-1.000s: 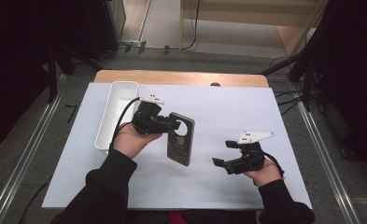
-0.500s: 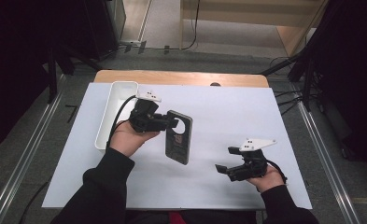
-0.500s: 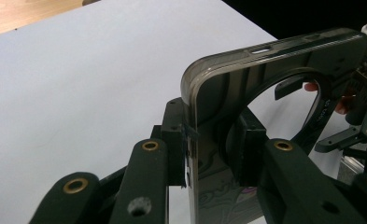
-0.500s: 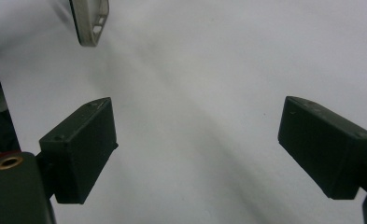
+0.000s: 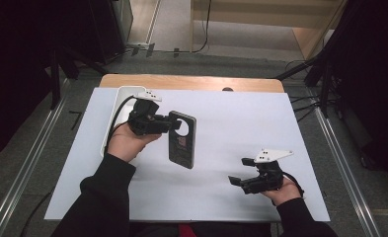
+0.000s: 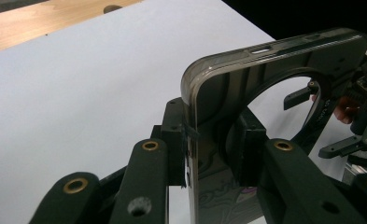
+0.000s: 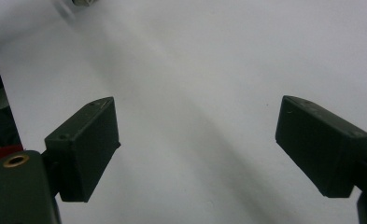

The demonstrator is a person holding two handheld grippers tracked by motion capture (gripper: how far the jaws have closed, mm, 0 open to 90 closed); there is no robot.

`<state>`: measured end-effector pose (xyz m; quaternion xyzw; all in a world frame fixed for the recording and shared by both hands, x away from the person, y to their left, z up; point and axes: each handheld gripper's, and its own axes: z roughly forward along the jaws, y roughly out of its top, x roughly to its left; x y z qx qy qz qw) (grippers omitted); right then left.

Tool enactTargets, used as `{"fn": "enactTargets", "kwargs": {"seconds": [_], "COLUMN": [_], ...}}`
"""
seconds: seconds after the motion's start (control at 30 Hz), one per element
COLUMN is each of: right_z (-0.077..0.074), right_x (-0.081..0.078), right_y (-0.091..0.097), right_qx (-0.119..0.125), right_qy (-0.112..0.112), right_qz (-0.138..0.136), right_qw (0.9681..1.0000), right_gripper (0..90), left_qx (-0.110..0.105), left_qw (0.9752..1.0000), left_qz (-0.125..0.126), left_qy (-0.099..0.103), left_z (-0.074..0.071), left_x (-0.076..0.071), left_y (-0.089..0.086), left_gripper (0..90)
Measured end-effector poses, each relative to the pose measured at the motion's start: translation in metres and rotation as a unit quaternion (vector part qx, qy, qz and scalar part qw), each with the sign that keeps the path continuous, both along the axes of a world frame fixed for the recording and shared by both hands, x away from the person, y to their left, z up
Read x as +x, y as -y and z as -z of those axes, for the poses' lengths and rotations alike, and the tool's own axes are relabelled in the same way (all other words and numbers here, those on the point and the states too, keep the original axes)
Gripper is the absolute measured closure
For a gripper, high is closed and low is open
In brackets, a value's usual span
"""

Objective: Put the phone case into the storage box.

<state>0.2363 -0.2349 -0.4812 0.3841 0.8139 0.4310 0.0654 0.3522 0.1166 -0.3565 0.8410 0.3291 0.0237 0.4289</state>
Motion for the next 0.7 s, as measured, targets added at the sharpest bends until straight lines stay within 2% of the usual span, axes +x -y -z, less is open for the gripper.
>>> {"fn": "enactTargets", "kwargs": {"seconds": [0.63, 0.7], "right_z": [0.002, 0.002], "right_x": [0.000, -0.001], "right_y": [0.000, 0.000], "right_qx": [-0.002, -0.002], "right_qy": [-0.006, -0.005], "right_qz": [-0.001, -0.004], "right_qw": [1.0000, 1.0000], "right_gripper": [12.6, 12.6], "left_qx": [0.005, -0.001], "left_qw": [0.9998, 0.9997], "left_qz": [-0.020, -0.024], "left_qy": [0.005, 0.005], "left_z": [-0.019, -0.021], "left_x": [0.004, 0.005], "left_y": [-0.023, -0.028], "left_gripper": [70.7, 70.6]}}
